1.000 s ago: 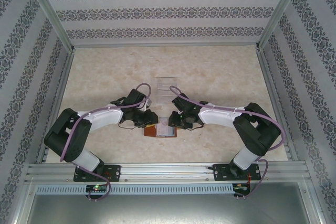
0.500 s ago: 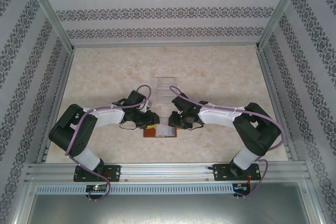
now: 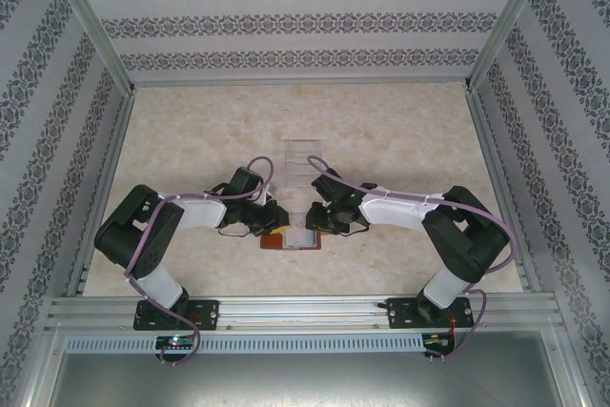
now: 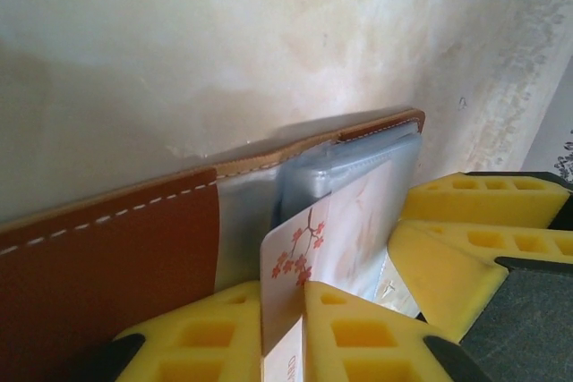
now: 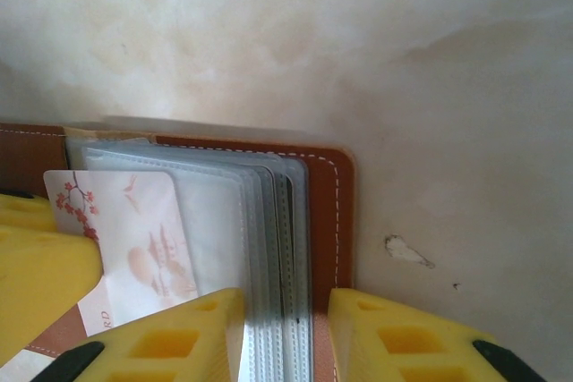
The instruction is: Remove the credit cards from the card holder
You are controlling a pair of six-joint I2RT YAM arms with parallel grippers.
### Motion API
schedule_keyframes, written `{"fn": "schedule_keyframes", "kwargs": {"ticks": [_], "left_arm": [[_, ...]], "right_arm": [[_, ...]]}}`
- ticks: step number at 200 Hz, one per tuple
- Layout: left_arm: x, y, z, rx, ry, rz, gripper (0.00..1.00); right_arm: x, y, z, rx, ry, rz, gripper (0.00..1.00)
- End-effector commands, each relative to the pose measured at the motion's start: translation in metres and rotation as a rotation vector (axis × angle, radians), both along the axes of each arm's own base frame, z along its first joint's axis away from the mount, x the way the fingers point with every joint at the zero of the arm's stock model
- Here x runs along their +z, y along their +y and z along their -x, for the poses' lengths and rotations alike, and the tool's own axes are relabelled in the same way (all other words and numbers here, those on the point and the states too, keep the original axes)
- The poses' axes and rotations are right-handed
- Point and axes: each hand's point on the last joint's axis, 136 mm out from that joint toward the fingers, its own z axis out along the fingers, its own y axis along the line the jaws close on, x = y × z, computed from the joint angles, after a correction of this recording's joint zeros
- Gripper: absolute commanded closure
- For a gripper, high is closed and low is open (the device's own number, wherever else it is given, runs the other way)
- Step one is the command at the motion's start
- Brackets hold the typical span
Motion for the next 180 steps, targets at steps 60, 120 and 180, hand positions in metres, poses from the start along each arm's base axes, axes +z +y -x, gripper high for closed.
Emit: {"fn": "schedule_keyframes", "kwargs": {"ticks": [60, 120, 180], "left_arm": [[-0.007, 0.022, 0.008, 0.0, 0.019, -0.069, 0.93], [0.009, 0.043, 0.014, -0.054, -0.017, -0.167, 0.98], [0.026, 0.05, 0.009, -0.143, -0.076, -0.232, 1.0]], "right_arm": [[-0.014, -0.017, 0.005, 0.0, 0.023, 0.089, 0.67], [-0.011, -0.022, -0.001, 0.0, 0.014, 0.097, 0.67], [0.01, -0.013, -0.015, 0.03, -0.019, 0.057, 0.67]]}}
